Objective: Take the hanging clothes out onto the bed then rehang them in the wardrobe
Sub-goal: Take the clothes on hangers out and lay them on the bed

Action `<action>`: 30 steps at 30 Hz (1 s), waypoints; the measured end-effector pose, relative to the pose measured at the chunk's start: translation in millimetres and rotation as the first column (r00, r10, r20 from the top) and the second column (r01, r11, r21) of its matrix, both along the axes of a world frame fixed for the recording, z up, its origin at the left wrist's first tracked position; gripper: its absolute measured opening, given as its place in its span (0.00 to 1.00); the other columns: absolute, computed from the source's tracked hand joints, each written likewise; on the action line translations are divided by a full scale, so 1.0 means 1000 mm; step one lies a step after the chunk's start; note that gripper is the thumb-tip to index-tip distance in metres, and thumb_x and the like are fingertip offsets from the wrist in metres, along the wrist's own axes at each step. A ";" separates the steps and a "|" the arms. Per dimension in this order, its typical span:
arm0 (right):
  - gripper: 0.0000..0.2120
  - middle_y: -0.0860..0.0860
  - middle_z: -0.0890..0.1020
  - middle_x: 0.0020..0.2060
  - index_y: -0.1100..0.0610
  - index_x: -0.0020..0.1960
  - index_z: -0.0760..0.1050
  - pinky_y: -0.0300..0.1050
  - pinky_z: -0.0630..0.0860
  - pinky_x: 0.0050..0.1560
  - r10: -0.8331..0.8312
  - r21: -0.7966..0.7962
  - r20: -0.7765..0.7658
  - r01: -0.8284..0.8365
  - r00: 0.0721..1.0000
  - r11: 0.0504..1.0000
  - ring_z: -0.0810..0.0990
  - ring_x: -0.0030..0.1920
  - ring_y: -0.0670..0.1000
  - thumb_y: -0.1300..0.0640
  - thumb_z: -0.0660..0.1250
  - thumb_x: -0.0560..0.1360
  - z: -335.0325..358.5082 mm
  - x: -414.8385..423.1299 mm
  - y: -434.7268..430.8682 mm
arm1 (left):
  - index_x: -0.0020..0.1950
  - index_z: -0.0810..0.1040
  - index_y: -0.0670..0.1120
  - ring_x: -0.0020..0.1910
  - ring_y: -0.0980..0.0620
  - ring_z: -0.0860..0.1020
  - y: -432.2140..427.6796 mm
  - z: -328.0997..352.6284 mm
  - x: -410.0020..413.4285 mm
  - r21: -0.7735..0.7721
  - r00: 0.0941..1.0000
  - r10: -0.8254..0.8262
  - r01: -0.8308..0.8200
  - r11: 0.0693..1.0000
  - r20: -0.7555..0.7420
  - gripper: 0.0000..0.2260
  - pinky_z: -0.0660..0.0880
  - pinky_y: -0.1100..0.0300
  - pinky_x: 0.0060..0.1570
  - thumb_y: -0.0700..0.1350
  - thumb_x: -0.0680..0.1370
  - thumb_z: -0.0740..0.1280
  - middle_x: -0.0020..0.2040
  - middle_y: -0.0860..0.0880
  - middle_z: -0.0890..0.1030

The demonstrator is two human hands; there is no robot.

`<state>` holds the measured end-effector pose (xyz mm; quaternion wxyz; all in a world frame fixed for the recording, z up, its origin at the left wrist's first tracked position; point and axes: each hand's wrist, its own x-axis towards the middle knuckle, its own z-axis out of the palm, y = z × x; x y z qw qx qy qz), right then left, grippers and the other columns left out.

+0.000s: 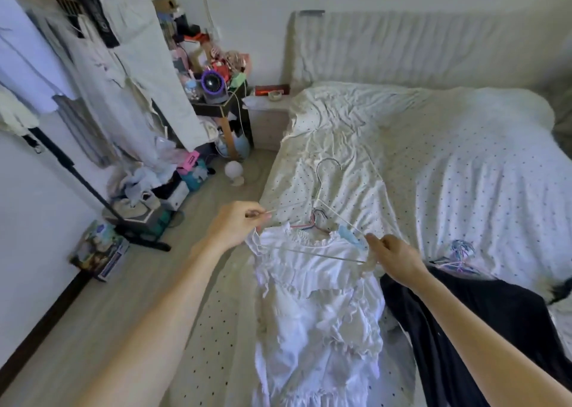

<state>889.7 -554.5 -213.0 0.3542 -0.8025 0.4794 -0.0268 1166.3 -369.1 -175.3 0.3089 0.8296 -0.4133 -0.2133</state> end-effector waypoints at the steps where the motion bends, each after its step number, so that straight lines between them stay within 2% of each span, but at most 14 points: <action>1: 0.26 0.54 0.75 0.33 0.61 0.38 0.70 0.46 0.67 0.36 -0.012 0.021 -0.010 0.012 1.000 1.000 0.74 0.35 0.53 0.39 0.56 0.81 -0.013 0.008 -0.010 | 0.44 0.85 0.54 0.37 0.63 0.79 -0.018 -0.020 0.013 0.001 1.000 -0.004 0.004 1.000 -0.011 0.08 0.74 0.58 0.40 0.55 0.78 0.70 0.37 0.60 0.83; 3: 0.19 0.52 0.74 0.35 0.59 0.39 0.68 0.44 0.66 0.36 -0.034 0.055 -0.029 0.036 0.999 0.998 0.73 0.36 0.52 0.44 0.62 0.79 -0.035 0.024 -0.031 | 0.48 0.85 0.54 0.40 0.63 0.78 -0.055 -0.058 0.035 -0.005 1.000 0.002 -0.003 1.000 -0.022 0.08 0.72 0.59 0.41 0.55 0.78 0.70 0.41 0.60 0.83; 5: 0.13 0.50 0.75 0.39 0.57 0.43 0.68 0.43 0.66 0.37 -0.061 0.053 -0.051 0.064 0.997 0.997 0.73 0.39 0.51 0.49 0.65 0.78 -0.060 0.041 -0.054 | 0.48 0.85 0.54 0.43 0.59 0.79 -0.088 -0.095 0.056 -0.005 1.000 0.022 -0.022 1.000 0.012 0.08 0.73 0.57 0.42 0.55 0.79 0.69 0.43 0.57 0.83; 8: 0.09 0.50 0.77 0.41 0.57 0.47 0.70 0.46 0.66 0.42 -0.103 -0.011 -0.042 0.102 0.994 0.995 0.75 0.44 0.55 0.51 0.65 0.79 -0.106 0.067 -0.088 | 0.46 0.83 0.55 0.38 0.55 0.78 -0.130 -0.154 0.086 -0.006 0.988 0.054 -0.054 0.999 0.142 0.08 0.71 0.57 0.35 0.55 0.80 0.67 0.37 0.56 0.80; 12: 0.04 0.52 0.79 0.46 0.57 0.51 0.75 0.45 0.67 0.44 -0.182 -0.086 0.044 0.185 0.982 0.979 0.76 0.46 0.55 0.57 0.63 0.80 -0.165 0.103 -0.134 | 0.49 0.84 0.54 0.37 0.47 0.79 -0.182 -0.225 0.117 -0.061 0.948 0.154 -0.143 0.988 0.279 0.08 0.73 0.56 0.35 0.55 0.80 0.67 0.38 0.51 0.82; 16: 0.06 0.51 0.80 0.46 0.54 0.52 0.80 0.44 0.68 0.42 -0.256 -0.151 0.095 0.268 0.962 0.951 0.78 0.45 0.53 0.56 0.65 0.80 -0.220 0.138 -0.183 | 0.54 0.85 0.53 0.38 0.41 0.80 -0.235 -0.293 0.145 -0.101 0.924 0.200 -0.176 0.979 0.326 0.09 0.76 0.48 0.41 0.53 0.80 0.67 0.40 0.47 0.84; 20: 0.07 0.53 0.80 0.44 0.54 0.54 0.82 0.41 0.66 0.38 -0.287 -0.128 0.049 0.291 0.957 0.948 0.80 0.44 0.55 0.56 0.68 0.78 -0.311 0.149 -0.202 | 0.54 0.86 0.54 0.35 0.42 0.79 -0.262 -0.377 0.162 0.014 0.912 0.141 -0.158 0.987 0.385 0.08 0.75 0.51 0.39 0.52 0.80 0.68 0.38 0.46 0.84; 22: 0.08 0.54 0.79 0.46 0.53 0.54 0.84 0.42 0.69 0.43 -0.303 -0.118 0.028 0.304 0.952 0.945 0.79 0.45 0.56 0.55 0.69 0.78 -0.356 0.149 -0.208 | 0.53 0.85 0.55 0.37 0.43 0.80 -0.268 -0.419 0.163 0.101 0.923 0.116 -0.163 0.981 0.366 0.08 0.75 0.51 0.42 0.53 0.80 0.67 0.40 0.48 0.84; 25: 0.09 0.54 0.79 0.51 0.47 0.55 0.84 0.49 0.75 0.51 -0.267 -0.164 -0.094 0.249 0.959 0.954 0.75 0.53 0.59 0.52 0.67 0.78 -0.414 0.146 -0.210 | 0.56 0.84 0.59 0.49 0.46 0.80 -0.266 -0.474 0.156 0.240 0.930 0.079 -0.174 0.955 0.359 0.12 0.73 0.49 0.53 0.57 0.81 0.62 0.47 0.52 0.84; 27: 0.11 0.53 0.78 0.53 0.45 0.58 0.82 0.49 0.73 0.52 -0.245 -0.200 -0.145 0.215 0.959 0.956 0.72 0.55 0.59 0.51 0.65 0.79 -0.440 0.145 -0.205 | 0.58 0.83 0.60 0.54 0.45 0.78 -0.262 -0.495 0.147 0.257 0.907 0.059 -0.180 0.950 0.416 0.16 0.68 0.47 0.55 0.58 0.80 0.57 0.51 0.52 0.84; 30: 0.14 0.52 0.77 0.56 0.45 0.64 0.79 0.49 0.70 0.56 -0.248 -0.205 -0.166 0.213 0.954 0.955 0.68 0.58 0.58 0.50 0.62 0.81 -0.455 0.142 -0.202 | 0.62 0.81 0.59 0.55 0.43 0.76 -0.259 -0.507 0.141 0.240 0.884 0.038 -0.168 0.956 0.466 0.21 0.66 0.46 0.55 0.58 0.76 0.54 0.54 0.51 0.82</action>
